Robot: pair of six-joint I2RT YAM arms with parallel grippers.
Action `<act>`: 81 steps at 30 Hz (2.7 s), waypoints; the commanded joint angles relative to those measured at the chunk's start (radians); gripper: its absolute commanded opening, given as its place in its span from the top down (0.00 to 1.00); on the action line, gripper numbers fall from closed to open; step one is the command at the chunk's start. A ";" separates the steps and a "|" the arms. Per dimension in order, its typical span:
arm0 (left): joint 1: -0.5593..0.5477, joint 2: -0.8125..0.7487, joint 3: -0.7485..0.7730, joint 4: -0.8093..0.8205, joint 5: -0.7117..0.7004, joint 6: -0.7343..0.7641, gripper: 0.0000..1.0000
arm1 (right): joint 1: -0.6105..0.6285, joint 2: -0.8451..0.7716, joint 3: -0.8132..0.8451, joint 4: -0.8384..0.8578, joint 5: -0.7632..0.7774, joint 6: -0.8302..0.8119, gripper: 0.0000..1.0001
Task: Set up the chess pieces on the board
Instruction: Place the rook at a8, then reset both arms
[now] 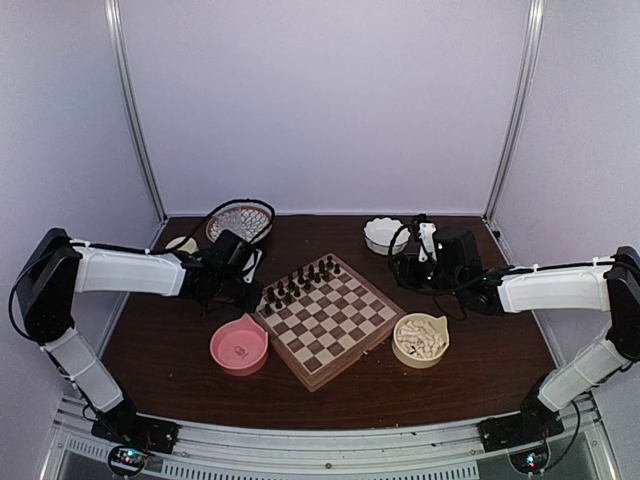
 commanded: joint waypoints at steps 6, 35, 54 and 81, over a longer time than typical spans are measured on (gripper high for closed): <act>0.020 0.055 0.021 0.076 0.043 -0.012 0.99 | -0.008 -0.013 0.014 -0.001 -0.002 -0.003 0.58; 0.020 0.030 0.031 0.048 0.059 -0.004 0.76 | -0.008 -0.013 0.016 -0.003 -0.002 -0.008 0.58; 0.020 -0.644 -0.468 0.458 -0.226 0.149 0.02 | -0.008 -0.228 -0.138 0.123 0.267 -0.269 0.52; 0.366 -0.584 -0.806 0.912 -0.413 0.309 0.02 | -0.557 0.157 -0.470 0.972 0.029 -0.559 0.29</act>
